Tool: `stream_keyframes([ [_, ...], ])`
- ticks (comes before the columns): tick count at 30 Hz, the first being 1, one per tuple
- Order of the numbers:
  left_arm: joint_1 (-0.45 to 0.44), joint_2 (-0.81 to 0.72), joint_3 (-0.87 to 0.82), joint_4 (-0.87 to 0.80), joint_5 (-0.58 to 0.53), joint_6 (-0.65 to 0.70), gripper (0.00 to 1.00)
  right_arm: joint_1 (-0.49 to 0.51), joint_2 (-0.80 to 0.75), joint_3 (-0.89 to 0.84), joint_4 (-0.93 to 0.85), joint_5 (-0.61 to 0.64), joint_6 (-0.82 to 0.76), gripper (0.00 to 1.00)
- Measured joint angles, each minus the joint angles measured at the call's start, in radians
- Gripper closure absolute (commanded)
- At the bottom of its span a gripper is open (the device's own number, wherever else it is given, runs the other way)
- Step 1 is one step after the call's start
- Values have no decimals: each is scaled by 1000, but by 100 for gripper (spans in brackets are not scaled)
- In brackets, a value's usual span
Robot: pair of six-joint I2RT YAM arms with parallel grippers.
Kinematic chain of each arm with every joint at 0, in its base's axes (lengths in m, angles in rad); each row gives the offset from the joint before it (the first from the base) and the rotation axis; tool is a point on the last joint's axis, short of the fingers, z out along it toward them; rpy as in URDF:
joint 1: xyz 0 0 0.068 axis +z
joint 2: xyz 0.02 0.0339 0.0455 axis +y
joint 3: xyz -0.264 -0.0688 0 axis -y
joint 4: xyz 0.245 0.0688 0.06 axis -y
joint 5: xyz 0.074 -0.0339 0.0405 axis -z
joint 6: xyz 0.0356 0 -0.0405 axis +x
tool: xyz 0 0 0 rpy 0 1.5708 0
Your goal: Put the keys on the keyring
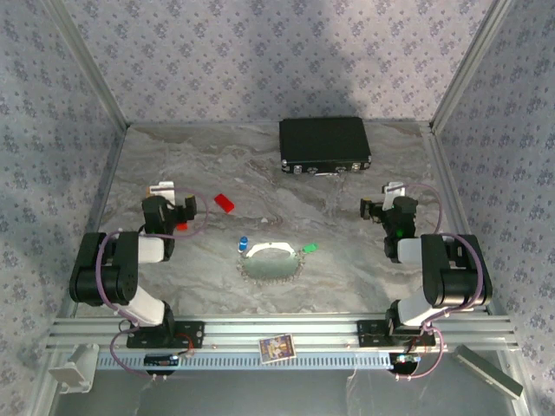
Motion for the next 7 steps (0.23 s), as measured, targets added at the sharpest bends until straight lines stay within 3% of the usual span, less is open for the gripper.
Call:
stream_keyframes([
  [7,0,0,0,-5,0,0,0,0,0,0,0,1,0,1],
])
